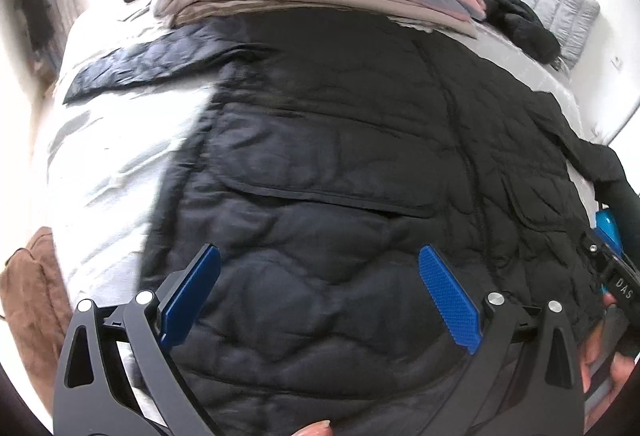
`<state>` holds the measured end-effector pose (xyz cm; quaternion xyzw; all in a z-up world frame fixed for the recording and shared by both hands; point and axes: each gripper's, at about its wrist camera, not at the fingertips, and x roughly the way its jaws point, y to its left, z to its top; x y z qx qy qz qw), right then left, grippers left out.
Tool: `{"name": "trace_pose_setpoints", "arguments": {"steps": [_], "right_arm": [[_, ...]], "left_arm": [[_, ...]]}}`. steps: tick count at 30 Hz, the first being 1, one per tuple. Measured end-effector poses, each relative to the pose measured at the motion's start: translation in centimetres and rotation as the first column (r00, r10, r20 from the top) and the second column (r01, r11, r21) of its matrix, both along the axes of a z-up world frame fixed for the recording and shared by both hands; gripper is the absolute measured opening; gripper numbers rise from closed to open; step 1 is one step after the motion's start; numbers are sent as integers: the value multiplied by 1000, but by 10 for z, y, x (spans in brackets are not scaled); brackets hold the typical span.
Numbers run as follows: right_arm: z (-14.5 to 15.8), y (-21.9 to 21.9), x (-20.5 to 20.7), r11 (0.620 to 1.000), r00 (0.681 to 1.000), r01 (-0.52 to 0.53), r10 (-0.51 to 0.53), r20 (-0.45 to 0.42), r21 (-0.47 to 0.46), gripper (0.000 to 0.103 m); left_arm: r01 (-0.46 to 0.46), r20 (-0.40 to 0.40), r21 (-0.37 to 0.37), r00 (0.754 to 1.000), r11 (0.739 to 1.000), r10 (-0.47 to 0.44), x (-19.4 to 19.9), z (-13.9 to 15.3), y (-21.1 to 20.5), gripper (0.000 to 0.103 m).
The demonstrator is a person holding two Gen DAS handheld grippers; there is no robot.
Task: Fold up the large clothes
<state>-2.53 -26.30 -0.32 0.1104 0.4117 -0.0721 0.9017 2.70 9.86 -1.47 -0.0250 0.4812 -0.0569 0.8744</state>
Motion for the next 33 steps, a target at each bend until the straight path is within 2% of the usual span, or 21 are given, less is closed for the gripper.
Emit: {"name": "trace_pose_setpoints", "arguments": {"steps": [4, 6, 10, 12, 13, 15, 17, 20, 21, 24, 27, 30, 31, 32, 33], "right_arm": [[13, -19, -6, 997, 1000, 4, -5, 21, 73, 97], [30, -45, -17, 992, 998, -2, -6, 56, 125, 97], [41, -120, -55, 990, 995, 68, -76, 64, 125, 97], [32, -159, -74, 986, 992, 122, -125, 20, 117, 97], [20, -185, -86, 979, 987, 159, -157, -30, 131, 97], [-8, -220, -101, 961, 978, 193, -171, -123, 199, 97], [-34, -242, -113, 935, 968, 209, -156, -197, 285, 97], [-62, -253, -125, 873, 970, 190, -96, -225, 449, 97], [-71, -253, -126, 848, 970, 184, -75, -231, 496, 97], [-82, -246, -126, 799, 973, 167, -38, -229, 578, 97], [-81, -234, -125, 784, 981, 121, -1, -195, 609, 97], [-78, -225, -124, 788, 985, 80, 32, -170, 611, 90], [-77, -224, -123, 786, 986, 70, 37, -160, 614, 82], [-76, -222, -120, 778, 989, 58, 43, -144, 626, 63], [-77, -220, -118, 771, 989, 62, 39, -145, 633, 55]], "left_arm": [[-47, 36, 58, 998, 997, 45, 1, 11, 36, 96], [-64, 38, 80, 997, 995, 62, 1, 13, 52, 96], [-80, -29, 41, 996, 996, 82, -4, 3, 93, 96], [-90, -60, 30, 994, 995, 92, -6, -5, 109, 96], [-100, -76, 32, 992, 994, 102, -7, -10, 118, 96], [-122, -114, 30, 986, 992, 125, -9, -22, 133, 96], [-138, -156, -10, 978, 990, 135, -12, -33, 145, 96], [-155, -260, -152, 959, 976, 112, -15, -54, 157, 96], [-154, -278, -178, 955, 972, 101, -16, -59, 157, 96], [-131, -273, -158, 958, 979, 84, -20, -60, 150, 96], [-106, -267, -168, 962, 980, 58, -27, -58, 142, 96], [-18, -237, -189, 971, 982, -28, -36, -53, 124, 96], [2, -234, -191, 971, 982, -47, -38, -53, 119, 96], [21, -231, -198, 971, 980, -68, -40, -52, 112, 96], [33, -228, -192, 971, 981, -77, -41, -53, 108, 96]]}}
